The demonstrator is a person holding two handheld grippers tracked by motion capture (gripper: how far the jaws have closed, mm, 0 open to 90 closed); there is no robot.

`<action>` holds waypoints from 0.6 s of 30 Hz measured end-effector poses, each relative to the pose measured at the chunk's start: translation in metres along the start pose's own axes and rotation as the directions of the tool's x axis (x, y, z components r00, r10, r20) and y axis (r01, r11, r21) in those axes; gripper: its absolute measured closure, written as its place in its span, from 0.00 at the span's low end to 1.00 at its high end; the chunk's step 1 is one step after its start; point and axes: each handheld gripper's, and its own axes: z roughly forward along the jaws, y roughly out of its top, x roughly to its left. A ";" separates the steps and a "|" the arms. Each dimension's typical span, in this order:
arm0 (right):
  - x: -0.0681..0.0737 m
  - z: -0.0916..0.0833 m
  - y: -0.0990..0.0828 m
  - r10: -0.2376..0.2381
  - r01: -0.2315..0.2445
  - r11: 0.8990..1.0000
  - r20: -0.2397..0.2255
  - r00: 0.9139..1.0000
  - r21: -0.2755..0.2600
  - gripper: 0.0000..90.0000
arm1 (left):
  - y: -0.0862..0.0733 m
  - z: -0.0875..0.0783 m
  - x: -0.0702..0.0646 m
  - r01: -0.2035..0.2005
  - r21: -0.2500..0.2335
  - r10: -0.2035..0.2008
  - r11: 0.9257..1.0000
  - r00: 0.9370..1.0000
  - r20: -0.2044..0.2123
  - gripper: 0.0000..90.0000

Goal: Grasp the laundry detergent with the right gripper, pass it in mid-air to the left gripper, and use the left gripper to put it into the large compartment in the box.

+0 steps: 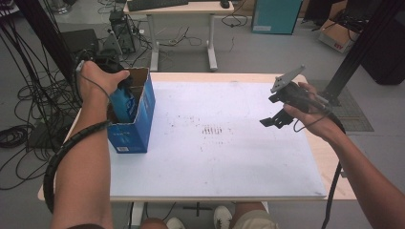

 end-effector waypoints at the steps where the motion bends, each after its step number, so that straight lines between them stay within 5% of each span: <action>1: 0.000 0.000 0.000 0.002 -0.002 1.000 0.000 1.000 0.003 0.06 | 0.000 0.004 0.000 -0.009 0.002 0.009 1.000 1.000 -0.005 0.41; 18: 0.000 0.007 -0.002 0.008 -0.008 1.000 -0.003 1.000 0.012 0.06 | -0.006 0.044 0.001 -0.019 0.014 0.019 1.000 1.000 -0.020 0.41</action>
